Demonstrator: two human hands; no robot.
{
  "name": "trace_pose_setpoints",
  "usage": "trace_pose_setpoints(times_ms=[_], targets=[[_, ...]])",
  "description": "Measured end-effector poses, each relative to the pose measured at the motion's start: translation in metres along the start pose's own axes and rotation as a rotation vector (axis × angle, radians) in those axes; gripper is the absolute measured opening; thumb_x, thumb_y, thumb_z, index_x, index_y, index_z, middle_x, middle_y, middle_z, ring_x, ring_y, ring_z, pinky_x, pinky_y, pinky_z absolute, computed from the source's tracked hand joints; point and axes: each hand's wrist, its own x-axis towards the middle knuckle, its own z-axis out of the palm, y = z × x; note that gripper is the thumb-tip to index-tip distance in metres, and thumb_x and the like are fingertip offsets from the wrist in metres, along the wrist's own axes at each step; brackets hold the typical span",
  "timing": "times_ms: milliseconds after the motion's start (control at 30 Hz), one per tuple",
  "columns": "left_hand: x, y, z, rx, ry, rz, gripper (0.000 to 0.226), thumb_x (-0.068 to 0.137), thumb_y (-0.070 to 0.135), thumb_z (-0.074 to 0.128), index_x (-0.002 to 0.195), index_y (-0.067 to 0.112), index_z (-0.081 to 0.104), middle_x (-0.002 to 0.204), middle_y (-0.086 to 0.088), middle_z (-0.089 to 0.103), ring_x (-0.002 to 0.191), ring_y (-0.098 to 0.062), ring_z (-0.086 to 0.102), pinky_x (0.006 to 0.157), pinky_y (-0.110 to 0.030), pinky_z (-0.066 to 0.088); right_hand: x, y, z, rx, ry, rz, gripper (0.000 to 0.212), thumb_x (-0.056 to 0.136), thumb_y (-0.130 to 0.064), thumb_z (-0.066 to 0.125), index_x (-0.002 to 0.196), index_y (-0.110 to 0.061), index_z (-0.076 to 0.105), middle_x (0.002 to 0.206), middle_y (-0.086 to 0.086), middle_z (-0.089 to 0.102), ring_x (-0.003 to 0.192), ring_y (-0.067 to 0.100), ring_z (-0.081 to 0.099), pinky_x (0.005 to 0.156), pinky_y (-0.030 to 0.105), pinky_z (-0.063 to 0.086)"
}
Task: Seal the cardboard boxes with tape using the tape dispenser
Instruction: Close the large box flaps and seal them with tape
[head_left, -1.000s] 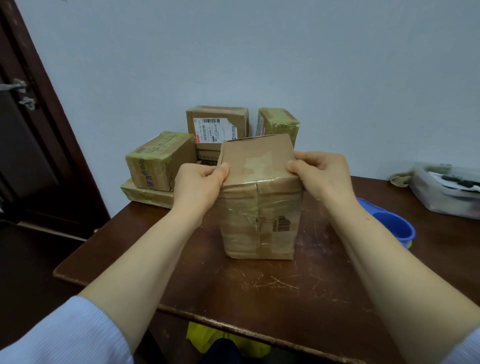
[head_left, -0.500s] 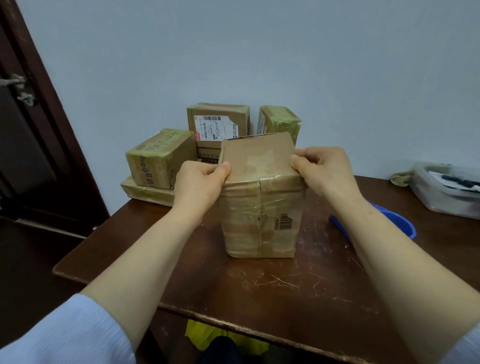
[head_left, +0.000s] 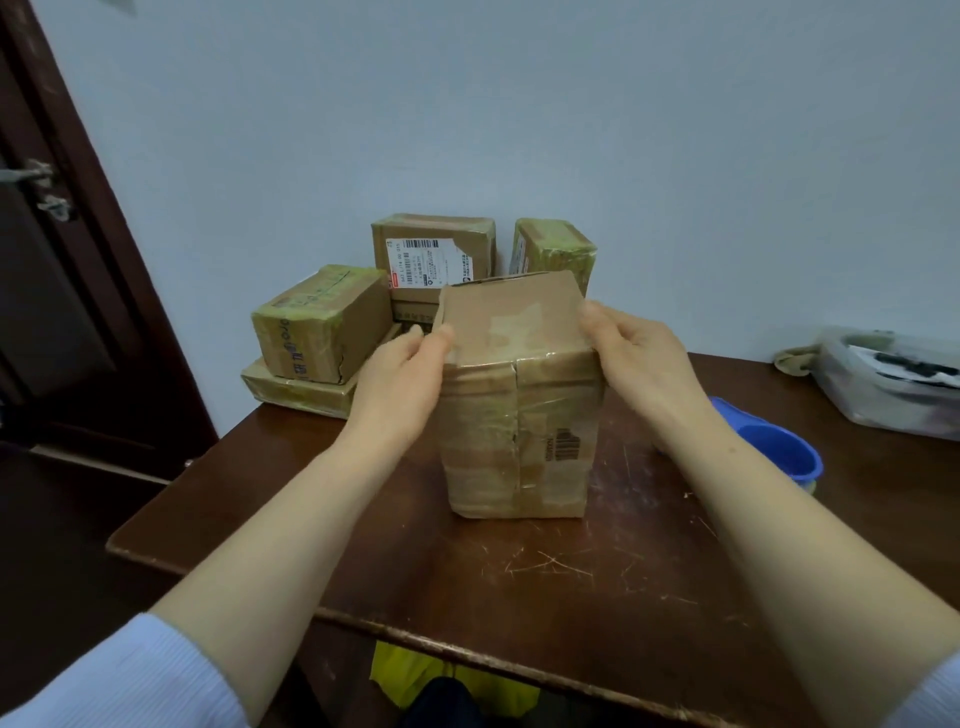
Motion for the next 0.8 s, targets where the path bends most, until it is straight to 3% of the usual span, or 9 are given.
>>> trace_pose_setpoints(times_ms=[33,67,100,200,300,433,567,700,800], targets=[[-0.004,0.005,-0.002,-0.057,-0.03,0.001,0.062,0.084,0.047,0.055,0.141,0.024,0.047,0.125,0.01,0.059,0.112,-0.009,0.056,0.101,-0.04,0.043,-0.001,-0.002,0.0,-0.109,-0.012,-0.045,0.053,0.098,-0.051,0.031,0.134,-0.017,0.051,0.137,0.001,0.052,0.127,0.021,0.046,0.097,0.032,0.036],[-0.006,0.012,-0.005,-0.09,-0.048,0.051,0.071,0.082,0.043,0.06,0.147,0.031,0.035,0.137,0.012,0.051,0.116,0.001,0.054,0.103,-0.041,0.043,0.0,-0.007,-0.002,-0.22,-0.02,-0.075,0.06,0.097,-0.057,0.025,0.137,-0.017,0.044,0.141,0.006,0.046,0.129,0.026,0.043,0.098,0.038,0.035],[-0.007,0.02,-0.008,-0.08,-0.045,0.133,0.064,0.083,0.036,0.064,0.143,0.034,0.041,0.138,0.012,0.052,0.111,0.007,0.054,0.099,-0.039,0.045,0.002,-0.015,-0.006,-0.306,-0.013,-0.076,0.063,0.095,-0.06,0.023,0.14,-0.017,0.039,0.144,0.01,0.038,0.129,0.031,0.041,0.099,0.041,0.035],[-0.006,0.047,-0.017,0.052,-0.013,0.334,0.015,0.089,0.032,0.065,0.102,0.031,0.073,0.103,0.01,0.071,0.096,-0.008,0.064,0.085,-0.033,0.05,0.017,-0.034,-0.019,-0.419,0.022,-0.064,0.06,0.096,-0.059,0.023,0.129,-0.015,0.046,0.131,0.016,0.045,0.119,0.035,0.048,0.086,0.038,0.036],[0.0,0.054,-0.018,0.197,-0.1,0.396,0.023,0.09,0.044,0.059,0.095,0.029,0.075,0.093,0.009,0.073,0.091,-0.01,0.064,0.086,-0.036,0.051,0.025,-0.042,-0.023,-0.553,0.003,-0.112,0.062,0.096,-0.062,0.016,0.111,-0.018,0.057,0.117,0.011,0.06,0.113,0.032,0.052,0.077,0.036,0.034],[0.006,0.048,-0.015,0.319,-0.163,0.45,0.04,0.059,0.077,0.06,0.08,0.045,0.072,0.089,0.015,0.071,0.092,-0.002,0.063,0.09,-0.037,0.051,0.018,-0.04,-0.011,-0.216,-0.126,-0.186,0.051,0.077,-0.071,0.051,0.074,-0.024,0.069,0.076,-0.009,0.068,0.086,0.012,0.062,0.074,0.031,0.047],[0.004,0.042,-0.013,0.276,-0.235,0.593,0.028,0.071,0.067,0.066,0.092,0.05,0.069,0.099,0.024,0.07,0.095,0.008,0.064,0.09,-0.029,0.052,0.016,-0.035,-0.019,0.074,-0.303,-0.248,0.041,0.055,-0.066,0.067,0.081,-0.035,0.077,0.088,-0.017,0.074,0.091,-0.005,0.065,0.087,0.025,0.051],[0.008,0.036,-0.021,0.245,-0.293,0.589,0.024,0.076,0.057,0.068,0.094,0.042,0.072,0.1,0.026,0.068,0.1,0.01,0.062,0.094,-0.022,0.049,0.017,-0.033,-0.031,0.032,-0.491,-0.364,0.031,0.065,-0.047,0.071,0.091,-0.033,0.075,0.098,-0.019,0.072,0.099,-0.01,0.062,0.094,0.016,0.046],[0.007,0.037,-0.027,0.248,-0.399,0.585,0.022,0.076,0.049,0.074,0.097,0.046,0.068,0.101,0.03,0.064,0.104,0.008,0.061,0.097,-0.018,0.047,0.021,-0.033,-0.039,-0.024,-0.582,-0.404,0.022,0.067,-0.039,0.068,0.088,-0.033,0.073,0.084,-0.034,0.065,0.098,-0.017,0.058,0.087,0.002,0.04]])
